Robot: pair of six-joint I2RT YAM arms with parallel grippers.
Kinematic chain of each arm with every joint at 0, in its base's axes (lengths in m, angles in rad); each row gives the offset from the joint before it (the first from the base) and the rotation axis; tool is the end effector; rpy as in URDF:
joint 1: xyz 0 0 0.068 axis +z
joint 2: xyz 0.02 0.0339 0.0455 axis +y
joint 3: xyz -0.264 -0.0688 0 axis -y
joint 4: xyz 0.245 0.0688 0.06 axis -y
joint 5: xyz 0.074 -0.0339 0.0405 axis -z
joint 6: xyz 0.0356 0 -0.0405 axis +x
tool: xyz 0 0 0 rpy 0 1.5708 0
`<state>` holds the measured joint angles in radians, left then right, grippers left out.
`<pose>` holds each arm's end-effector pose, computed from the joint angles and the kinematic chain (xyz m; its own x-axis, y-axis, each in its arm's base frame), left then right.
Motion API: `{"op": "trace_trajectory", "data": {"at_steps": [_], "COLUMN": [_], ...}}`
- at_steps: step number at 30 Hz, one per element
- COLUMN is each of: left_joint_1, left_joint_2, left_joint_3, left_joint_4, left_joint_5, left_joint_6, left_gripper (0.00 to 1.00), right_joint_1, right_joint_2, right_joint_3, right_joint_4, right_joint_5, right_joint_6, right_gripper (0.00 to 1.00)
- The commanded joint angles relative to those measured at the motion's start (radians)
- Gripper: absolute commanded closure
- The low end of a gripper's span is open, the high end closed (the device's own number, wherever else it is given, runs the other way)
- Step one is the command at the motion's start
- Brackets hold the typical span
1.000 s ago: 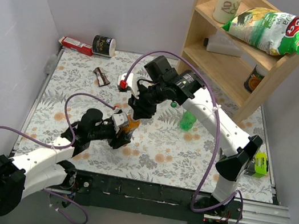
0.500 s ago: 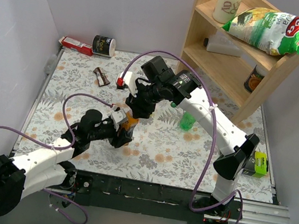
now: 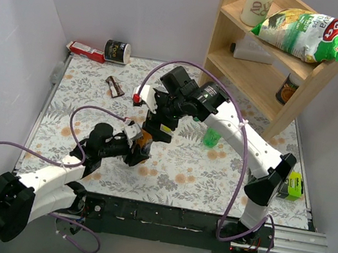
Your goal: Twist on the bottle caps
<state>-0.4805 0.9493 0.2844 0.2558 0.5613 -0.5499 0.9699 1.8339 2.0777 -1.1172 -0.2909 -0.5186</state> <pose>0.1612 -0.1054 0.1828 -0.7316 -0.1176 -0.6716 0.5185 0.5437 -0.6600 0.2072 0.3203 0.4029 0.0669 -0.7423 -0.6667 -0.9915 0.0251 -0.1274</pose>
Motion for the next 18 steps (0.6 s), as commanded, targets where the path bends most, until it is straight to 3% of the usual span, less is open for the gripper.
{"op": "trace_trajectory", "data": {"at_steps": [1, 4, 8, 14, 18], "left_joint_1": [0.034, 0.043, 0.045, 0.043, 0.040], "left_joint_2": [0.017, 0.019, 0.020, 0.028, 0.032], "left_joint_3": [0.029, 0.033, 0.045, 0.084, 0.104], "left_joint_4": [0.000, -0.015, -0.058, -0.188, -0.236], "left_joint_5": [0.107, 0.150, 0.198, 0.253, 0.259], "left_joint_6": [0.007, 0.028, 0.103, 0.306, 0.354], "left_gripper": [1.00, 1.00, 1.00, 1.00, 1.00], "right_joint_1": [-0.008, -0.025, -0.031, -0.030, -0.016], "right_joint_2": [-0.131, -0.191, -0.187, -0.053, -0.067], "right_joint_3": [-0.062, -0.093, -0.079, 0.091, 0.068], "right_joint_4": [0.029, 0.051, 0.059, -0.167, -0.156], "right_joint_5": [0.045, 0.006, -0.065, -0.214, -0.218], "right_joint_6": [-0.058, -0.070, -0.093, -0.263, -0.319], "right_gripper": [0.02, 0.02, 0.10, 0.26, 0.26]}}
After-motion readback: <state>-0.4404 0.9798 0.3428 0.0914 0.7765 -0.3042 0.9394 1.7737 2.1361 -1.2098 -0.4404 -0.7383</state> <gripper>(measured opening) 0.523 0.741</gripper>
